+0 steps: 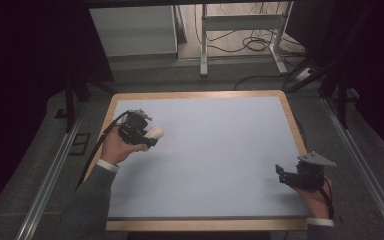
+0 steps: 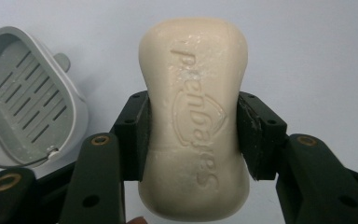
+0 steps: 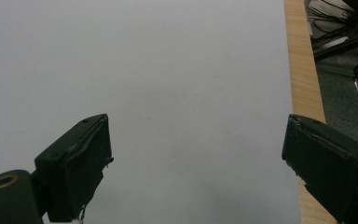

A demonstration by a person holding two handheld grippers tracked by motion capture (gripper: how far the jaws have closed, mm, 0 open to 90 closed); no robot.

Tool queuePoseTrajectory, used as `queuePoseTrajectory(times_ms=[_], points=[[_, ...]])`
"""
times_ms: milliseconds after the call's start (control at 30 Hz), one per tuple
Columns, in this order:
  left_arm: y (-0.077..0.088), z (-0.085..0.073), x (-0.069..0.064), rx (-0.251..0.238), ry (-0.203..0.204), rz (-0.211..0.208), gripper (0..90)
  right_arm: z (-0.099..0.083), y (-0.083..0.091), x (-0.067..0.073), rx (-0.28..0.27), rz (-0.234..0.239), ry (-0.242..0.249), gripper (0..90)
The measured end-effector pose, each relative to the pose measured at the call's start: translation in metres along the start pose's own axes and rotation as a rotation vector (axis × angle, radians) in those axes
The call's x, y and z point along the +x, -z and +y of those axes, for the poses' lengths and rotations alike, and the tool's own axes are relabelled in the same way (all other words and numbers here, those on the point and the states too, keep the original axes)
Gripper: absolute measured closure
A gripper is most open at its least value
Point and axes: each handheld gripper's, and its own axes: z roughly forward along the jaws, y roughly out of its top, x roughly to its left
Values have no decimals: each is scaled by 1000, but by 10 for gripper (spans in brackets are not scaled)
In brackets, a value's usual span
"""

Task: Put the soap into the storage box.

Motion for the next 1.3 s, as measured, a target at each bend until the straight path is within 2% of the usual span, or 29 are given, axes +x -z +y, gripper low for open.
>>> queuePoseTrajectory(times_ms=[800,1300], points=[[6,0,19,1,42,21,496,0,0,0,3,-4,2,80],[3,0,35,17,81,36,496,0,1,-1,1,-6,2,79]])
